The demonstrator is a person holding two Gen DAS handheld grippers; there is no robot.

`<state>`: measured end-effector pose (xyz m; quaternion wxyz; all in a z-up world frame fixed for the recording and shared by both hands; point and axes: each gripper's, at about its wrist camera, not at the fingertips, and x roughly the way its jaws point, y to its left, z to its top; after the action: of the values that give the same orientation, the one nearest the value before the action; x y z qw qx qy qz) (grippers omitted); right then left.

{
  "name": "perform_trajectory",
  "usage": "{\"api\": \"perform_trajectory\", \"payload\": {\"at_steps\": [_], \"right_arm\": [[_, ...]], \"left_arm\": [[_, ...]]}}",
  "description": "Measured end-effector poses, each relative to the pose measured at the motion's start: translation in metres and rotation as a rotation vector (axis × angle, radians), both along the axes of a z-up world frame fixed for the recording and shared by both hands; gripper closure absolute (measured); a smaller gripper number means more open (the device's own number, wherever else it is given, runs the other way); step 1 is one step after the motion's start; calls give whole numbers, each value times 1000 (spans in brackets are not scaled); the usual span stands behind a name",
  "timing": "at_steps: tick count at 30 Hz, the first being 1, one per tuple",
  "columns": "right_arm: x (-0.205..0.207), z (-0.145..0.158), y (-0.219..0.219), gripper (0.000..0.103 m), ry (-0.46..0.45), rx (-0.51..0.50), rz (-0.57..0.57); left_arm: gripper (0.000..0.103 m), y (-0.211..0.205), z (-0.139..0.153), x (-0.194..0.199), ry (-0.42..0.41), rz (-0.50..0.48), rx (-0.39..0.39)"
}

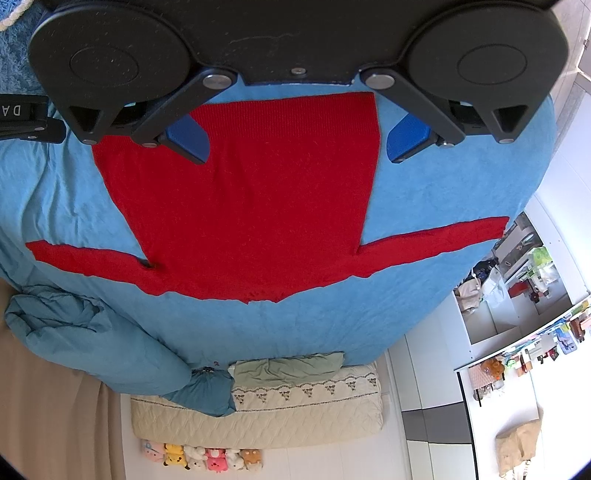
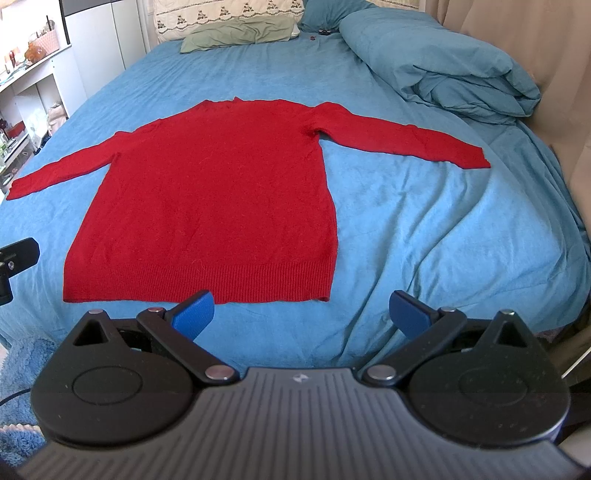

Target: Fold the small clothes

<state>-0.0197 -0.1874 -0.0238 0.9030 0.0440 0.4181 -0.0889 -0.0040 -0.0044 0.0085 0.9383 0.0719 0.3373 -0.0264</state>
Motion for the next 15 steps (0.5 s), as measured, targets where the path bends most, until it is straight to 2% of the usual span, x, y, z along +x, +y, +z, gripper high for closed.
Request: {"api": "perform_trajectory", "payload": {"at_steps": [15], "right_arm": [[-1, 0, 0, 0, 0, 2, 0]], "left_arm": [[0, 0, 0, 0, 0, 1, 0]]}}
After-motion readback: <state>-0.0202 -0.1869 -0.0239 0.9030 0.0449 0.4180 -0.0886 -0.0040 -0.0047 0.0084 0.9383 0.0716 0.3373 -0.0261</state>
